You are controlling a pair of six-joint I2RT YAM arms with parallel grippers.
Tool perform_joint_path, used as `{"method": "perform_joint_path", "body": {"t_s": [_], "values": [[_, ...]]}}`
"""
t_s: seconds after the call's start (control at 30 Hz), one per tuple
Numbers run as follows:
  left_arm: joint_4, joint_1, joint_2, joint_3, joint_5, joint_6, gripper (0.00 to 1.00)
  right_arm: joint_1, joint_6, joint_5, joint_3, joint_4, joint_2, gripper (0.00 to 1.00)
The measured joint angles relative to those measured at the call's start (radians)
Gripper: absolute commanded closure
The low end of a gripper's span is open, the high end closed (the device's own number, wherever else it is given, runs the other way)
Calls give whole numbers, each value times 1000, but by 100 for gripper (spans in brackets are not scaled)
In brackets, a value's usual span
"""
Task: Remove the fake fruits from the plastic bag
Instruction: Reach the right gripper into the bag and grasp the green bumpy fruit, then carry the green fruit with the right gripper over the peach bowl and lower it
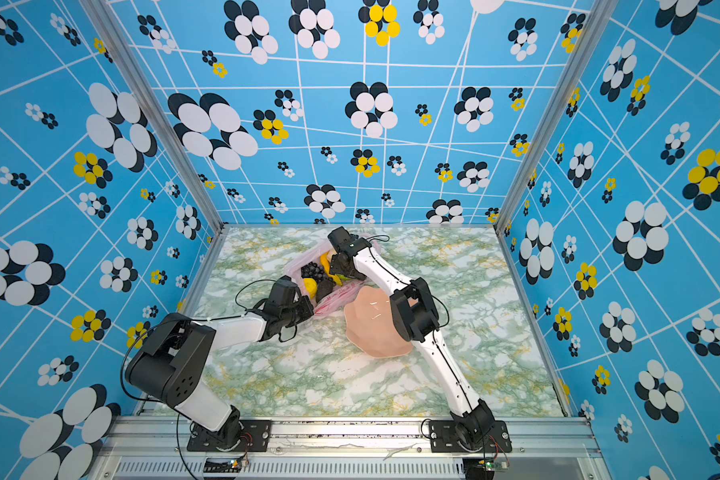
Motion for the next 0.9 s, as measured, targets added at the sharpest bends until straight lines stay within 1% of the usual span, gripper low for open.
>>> {"method": "perform_joint_path", "body": {"t_s": [0.1,0.33,0.47,0.6,0.7,0.8,0.9], "values": [[0,0,-6,0,0,0,91,0,0,-5,7,-8,0,36],[0,1,-6,-1,0,0,91,1,-23,-7,0,-9,-13,36],[0,1,-6,-2,0,0,91,6,-40,-7,-18,-8,-63,36],[0,1,-6,-2,1,0,91,17,-72,-15,-62,-4,-158,36],[0,1,-6,-2,1,1,91,28,-95,-19,-124,1,-249,37],[0,1,-6,-2,1,1,91,37,-114,-30,-234,20,-360,36],[0,1,-6,-2,1,1,91,42,-129,-40,-391,58,-488,36]]}}
